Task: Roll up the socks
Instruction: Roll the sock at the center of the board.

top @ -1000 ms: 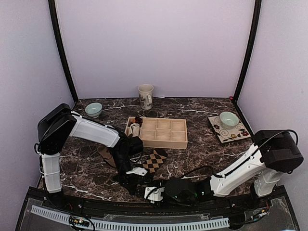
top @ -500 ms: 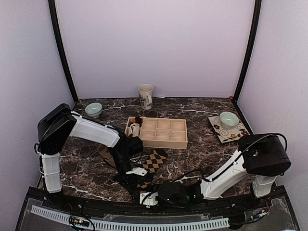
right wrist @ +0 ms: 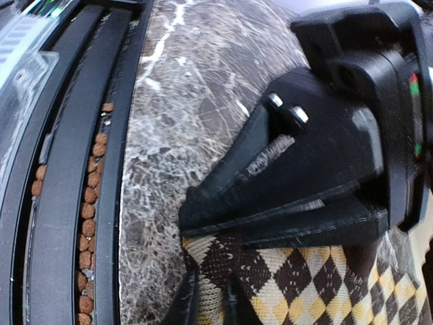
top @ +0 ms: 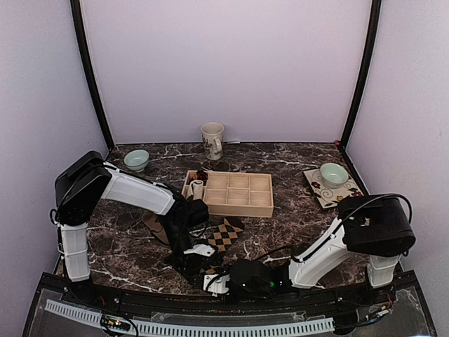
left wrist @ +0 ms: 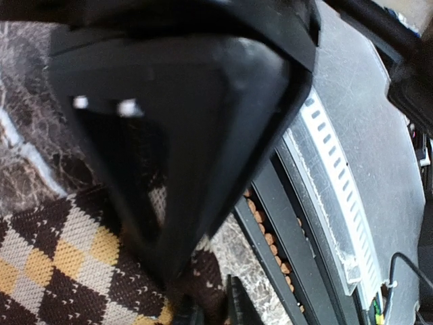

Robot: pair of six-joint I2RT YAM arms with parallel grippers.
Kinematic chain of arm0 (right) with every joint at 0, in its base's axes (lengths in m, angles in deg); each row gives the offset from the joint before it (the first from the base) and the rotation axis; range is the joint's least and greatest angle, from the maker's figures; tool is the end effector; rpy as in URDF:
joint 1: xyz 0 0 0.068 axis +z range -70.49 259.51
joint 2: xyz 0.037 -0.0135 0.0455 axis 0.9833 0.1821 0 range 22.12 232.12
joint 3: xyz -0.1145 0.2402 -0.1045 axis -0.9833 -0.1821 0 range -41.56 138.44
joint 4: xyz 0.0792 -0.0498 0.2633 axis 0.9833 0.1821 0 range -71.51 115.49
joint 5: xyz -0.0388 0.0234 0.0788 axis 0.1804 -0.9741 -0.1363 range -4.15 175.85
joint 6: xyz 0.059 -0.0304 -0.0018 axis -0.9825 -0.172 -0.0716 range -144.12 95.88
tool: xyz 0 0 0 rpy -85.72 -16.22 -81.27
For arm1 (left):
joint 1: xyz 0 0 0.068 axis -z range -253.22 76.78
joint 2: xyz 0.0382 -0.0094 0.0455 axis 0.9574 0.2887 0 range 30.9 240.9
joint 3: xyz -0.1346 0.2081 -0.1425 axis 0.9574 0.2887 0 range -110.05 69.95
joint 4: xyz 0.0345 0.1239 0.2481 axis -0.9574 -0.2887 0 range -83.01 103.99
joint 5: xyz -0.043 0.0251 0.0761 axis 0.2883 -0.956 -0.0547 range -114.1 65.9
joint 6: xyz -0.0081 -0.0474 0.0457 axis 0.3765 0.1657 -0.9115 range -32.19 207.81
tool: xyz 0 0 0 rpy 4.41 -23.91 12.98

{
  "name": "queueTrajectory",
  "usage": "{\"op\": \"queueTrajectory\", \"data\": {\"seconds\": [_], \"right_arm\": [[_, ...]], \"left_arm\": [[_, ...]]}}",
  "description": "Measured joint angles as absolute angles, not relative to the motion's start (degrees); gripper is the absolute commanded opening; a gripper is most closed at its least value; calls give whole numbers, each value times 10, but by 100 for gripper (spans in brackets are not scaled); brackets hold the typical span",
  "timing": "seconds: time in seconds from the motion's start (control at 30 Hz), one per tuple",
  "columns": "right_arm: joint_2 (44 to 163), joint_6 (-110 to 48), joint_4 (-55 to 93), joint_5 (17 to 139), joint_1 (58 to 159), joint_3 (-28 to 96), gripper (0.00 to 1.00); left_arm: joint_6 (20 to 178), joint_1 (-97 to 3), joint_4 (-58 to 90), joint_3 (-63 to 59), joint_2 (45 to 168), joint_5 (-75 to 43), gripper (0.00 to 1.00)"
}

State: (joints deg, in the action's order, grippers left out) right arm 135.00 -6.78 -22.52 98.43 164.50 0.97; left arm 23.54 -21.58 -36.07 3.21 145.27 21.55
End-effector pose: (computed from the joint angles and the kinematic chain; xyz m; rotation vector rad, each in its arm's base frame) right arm 0.0448 0.3799 0.0792 -1.5530 1.4243 0.4923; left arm 0.1828 -0.2916 0.1018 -2.3770 -1.5833 1.2153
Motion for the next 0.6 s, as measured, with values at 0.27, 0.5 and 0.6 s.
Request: {"op": "queueTrajectory", "data": {"seconds": [0.27, 0.5, 0.6], "right_arm": [[1352, -104, -240, 983, 1646, 2, 0], [1352, -168, -265, 969, 1646, -14, 0], [1352, -212, -294, 946, 1637, -34, 0]], "left_arm": [[245, -231, -388, 35, 1450, 239, 63], [309, -283, -294, 105, 1330, 168, 63], [332, -316, -258, 148, 1241, 129, 62]]}}
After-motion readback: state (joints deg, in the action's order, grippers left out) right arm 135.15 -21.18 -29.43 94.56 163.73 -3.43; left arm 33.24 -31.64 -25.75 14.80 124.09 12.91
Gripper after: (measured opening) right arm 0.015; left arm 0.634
